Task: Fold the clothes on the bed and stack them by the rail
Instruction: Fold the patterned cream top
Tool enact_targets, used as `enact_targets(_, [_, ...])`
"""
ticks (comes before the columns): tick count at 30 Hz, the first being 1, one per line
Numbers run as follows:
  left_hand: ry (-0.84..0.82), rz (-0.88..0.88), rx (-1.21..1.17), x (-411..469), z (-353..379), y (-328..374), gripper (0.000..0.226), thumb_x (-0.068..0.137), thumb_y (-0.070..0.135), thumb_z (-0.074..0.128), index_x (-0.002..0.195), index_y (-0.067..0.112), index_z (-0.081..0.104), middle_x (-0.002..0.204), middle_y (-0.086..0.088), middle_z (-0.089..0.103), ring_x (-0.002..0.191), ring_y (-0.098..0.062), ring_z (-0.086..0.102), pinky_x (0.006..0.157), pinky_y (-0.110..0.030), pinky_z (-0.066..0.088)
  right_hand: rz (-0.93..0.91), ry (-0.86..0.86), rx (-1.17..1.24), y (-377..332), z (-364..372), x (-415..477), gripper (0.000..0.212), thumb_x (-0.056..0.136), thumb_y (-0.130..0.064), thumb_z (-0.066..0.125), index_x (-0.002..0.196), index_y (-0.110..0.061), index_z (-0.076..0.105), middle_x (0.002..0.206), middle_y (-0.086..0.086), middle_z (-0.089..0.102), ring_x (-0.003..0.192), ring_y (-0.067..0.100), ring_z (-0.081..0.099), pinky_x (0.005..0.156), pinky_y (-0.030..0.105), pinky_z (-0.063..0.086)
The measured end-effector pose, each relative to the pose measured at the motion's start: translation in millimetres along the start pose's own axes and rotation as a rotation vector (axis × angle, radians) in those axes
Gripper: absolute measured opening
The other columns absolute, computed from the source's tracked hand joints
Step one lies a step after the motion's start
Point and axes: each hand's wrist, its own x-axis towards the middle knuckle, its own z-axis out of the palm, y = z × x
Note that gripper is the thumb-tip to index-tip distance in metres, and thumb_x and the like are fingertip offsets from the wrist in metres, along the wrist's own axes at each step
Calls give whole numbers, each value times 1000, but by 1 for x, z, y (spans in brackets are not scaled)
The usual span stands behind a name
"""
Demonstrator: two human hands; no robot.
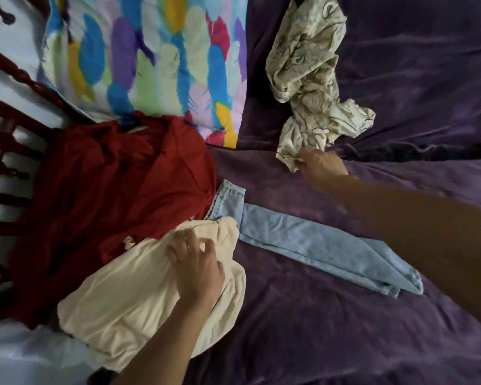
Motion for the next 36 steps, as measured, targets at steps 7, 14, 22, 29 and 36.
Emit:
enact_targets(7, [43, 223, -104, 18, -63, 70, 38, 85, 25, 55, 121, 15, 56, 120, -10, 54, 105, -29, 54, 82, -41, 43, 164, 91, 7, 79, -58, -109, 26, 87, -36, 52, 103, -16, 55, 94, 16, 68, 85, 38, 63, 62, 38, 37])
enact_targets(14, [-18, 390, -11, -7, -97, 168, 27, 89, 26, 48, 114, 16, 52, 113, -5, 54, 102, -26, 57, 80, -38, 44, 357, 97, -66, 199, -71, -259, 26, 85, -38, 60, 101, -18, 61, 83, 13, 71, 75, 38, 65, 58, 36, 38])
enact_targets(22, [-83, 435, -3, -89, -74, 316, 37, 93, 28, 46, 128, 16, 49, 123, -3, 54, 110, -23, 54, 89, -38, 44, 301, -182, -243, 339, -58, -401, 32, 92, -44, 42, 115, -28, 57, 115, -3, 66, 111, 20, 57, 90, 35, 35])
enact_targets(29, [-86, 494, -58, -134, -67, 423, 23, 91, 28, 47, 109, 18, 58, 113, -3, 58, 99, -26, 60, 78, -37, 44, 491, -443, -362, 444, -72, -473, 32, 93, -42, 36, 119, -33, 52, 126, -9, 59, 119, 15, 51, 93, 35, 33])
enact_targets(36, [-119, 459, -39, -123, -69, 434, 20, 90, 26, 49, 105, 16, 58, 115, -3, 57, 101, -28, 58, 80, -38, 44, 385, -409, -251, 439, -78, -422, 39, 86, -52, 43, 115, -33, 59, 120, -9, 64, 114, 13, 57, 96, 35, 37])
